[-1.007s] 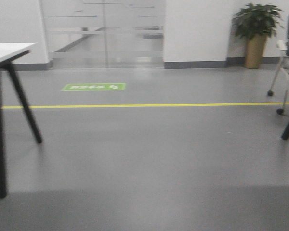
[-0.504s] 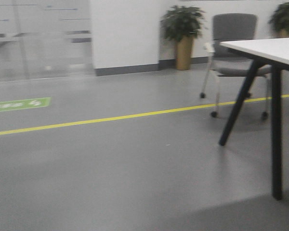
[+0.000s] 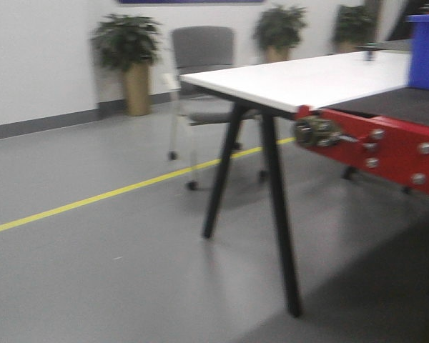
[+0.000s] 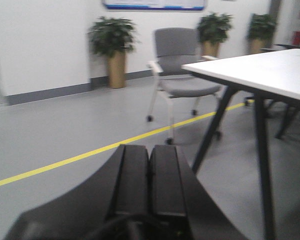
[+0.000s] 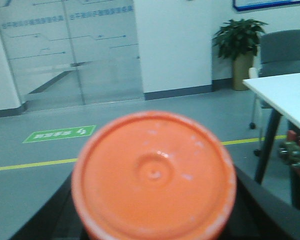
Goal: Grab orange capacitor from left shelf to right conveyor
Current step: 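Drive the base to the conveyor holding the cylinder in the right gripper, then move the held cylinder over the metal tray on the conveyor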
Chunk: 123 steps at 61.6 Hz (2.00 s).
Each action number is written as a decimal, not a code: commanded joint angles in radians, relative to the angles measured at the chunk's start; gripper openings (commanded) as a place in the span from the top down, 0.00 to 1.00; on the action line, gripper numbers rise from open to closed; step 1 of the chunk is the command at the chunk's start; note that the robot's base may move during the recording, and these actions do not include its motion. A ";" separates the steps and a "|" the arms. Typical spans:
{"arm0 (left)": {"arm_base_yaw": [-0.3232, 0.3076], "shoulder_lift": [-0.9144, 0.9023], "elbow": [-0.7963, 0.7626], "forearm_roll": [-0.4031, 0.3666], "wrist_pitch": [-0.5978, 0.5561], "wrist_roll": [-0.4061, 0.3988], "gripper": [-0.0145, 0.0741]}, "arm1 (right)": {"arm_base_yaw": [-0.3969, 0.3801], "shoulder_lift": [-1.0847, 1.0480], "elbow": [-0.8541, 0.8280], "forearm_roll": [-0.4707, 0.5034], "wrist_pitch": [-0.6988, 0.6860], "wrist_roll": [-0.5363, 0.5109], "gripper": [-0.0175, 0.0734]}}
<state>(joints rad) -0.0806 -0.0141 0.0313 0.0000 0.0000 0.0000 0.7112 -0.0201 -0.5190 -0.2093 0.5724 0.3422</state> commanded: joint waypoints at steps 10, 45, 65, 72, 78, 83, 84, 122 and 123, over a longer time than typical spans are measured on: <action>-0.005 0.008 -0.006 -0.005 -0.087 0.000 0.95 | -0.002 0.010 -0.025 -0.018 -0.092 -0.001 0.74; -0.005 0.008 -0.006 -0.005 -0.087 0.000 0.95 | -0.002 0.010 -0.025 -0.018 -0.092 -0.001 0.74; -0.005 0.008 -0.006 -0.005 -0.087 0.000 0.95 | -0.002 0.010 -0.025 -0.018 -0.092 -0.001 0.74; -0.005 0.008 -0.006 -0.005 -0.087 0.000 0.95 | -0.002 0.010 -0.025 -0.018 -0.092 -0.001 0.74; -0.005 0.008 -0.006 -0.005 -0.087 0.000 0.95 | -0.002 0.010 -0.025 -0.018 -0.092 -0.001 0.74; -0.005 0.008 -0.006 -0.005 -0.087 0.000 0.95 | -0.002 0.010 -0.025 -0.018 -0.092 -0.001 0.74; -0.005 0.008 -0.006 -0.005 -0.087 0.000 0.95 | -0.002 0.010 -0.025 -0.018 -0.092 -0.001 0.74; -0.005 0.008 -0.006 -0.005 -0.087 0.000 0.95 | -0.002 0.023 -0.014 -0.066 -0.156 -0.002 0.74; -0.005 0.008 -0.006 -0.005 -0.087 0.000 0.95 | -0.002 0.027 -0.012 -0.071 -0.161 -0.002 0.74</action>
<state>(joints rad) -0.0806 -0.0141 0.0313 0.0000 0.0000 0.0000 0.7112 -0.0201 -0.5144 -0.2273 0.5439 0.3422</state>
